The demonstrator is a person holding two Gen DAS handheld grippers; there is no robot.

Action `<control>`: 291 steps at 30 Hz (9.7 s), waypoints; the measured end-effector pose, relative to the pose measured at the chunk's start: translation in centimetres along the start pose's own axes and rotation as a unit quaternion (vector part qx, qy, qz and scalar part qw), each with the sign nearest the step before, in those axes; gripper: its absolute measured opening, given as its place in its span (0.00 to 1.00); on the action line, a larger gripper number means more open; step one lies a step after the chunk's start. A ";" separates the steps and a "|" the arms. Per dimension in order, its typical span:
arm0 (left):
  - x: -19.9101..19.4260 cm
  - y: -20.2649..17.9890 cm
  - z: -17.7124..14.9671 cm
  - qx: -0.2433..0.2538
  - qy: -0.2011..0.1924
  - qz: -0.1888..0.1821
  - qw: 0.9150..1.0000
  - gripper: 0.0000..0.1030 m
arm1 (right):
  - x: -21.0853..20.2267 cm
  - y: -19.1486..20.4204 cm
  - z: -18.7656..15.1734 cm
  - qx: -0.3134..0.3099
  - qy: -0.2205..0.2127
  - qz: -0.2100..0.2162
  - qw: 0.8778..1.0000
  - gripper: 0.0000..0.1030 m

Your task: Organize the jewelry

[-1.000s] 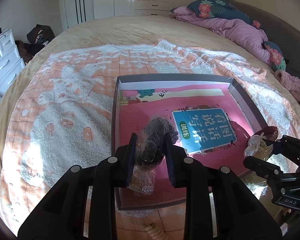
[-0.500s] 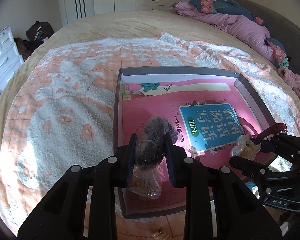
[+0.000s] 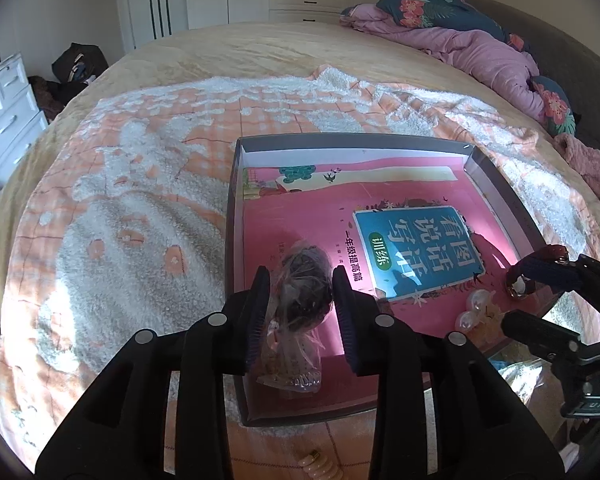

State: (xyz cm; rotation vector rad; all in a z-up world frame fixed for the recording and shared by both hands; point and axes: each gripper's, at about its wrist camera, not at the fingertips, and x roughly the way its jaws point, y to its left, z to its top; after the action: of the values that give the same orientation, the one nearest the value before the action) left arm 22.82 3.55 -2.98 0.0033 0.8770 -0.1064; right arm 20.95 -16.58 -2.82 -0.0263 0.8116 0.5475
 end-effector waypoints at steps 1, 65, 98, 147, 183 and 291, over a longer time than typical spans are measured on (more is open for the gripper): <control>-0.3 0.0 0.0 -0.001 -0.002 0.000 1.000 0.32 | -0.6 -0.1 0.0 0.002 -0.006 0.000 1.000 0.68; -14.3 -4.9 -9.1 0.016 -0.045 0.009 0.999 0.90 | -15.2 -0.1 -8.1 -0.002 -0.066 -0.031 0.997 0.94; -9.5 -5.3 -14.6 0.028 0.058 -0.011 0.998 0.90 | -8.8 3.8 -12.6 -0.029 0.026 0.016 0.999 0.94; -9.1 -8.2 -13.6 0.055 0.062 -0.045 0.996 0.50 | -10.5 1.8 -11.9 -0.031 0.013 0.079 0.996 0.17; -9.1 -6.6 -4.5 0.054 -0.024 -0.045 0.997 0.12 | -13.6 -1.6 -3.7 -0.018 -0.100 0.062 0.993 0.12; -11.4 -3.6 -2.2 0.002 -0.074 -0.008 0.997 0.91 | -15.3 -7.0 -2.8 0.081 -0.143 -0.015 0.986 0.84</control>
State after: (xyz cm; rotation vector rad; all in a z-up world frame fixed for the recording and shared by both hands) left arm 13.51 1.10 4.53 -0.0077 0.7299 -0.1225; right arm 13.82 -30.17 4.53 0.1861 0.5713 0.4417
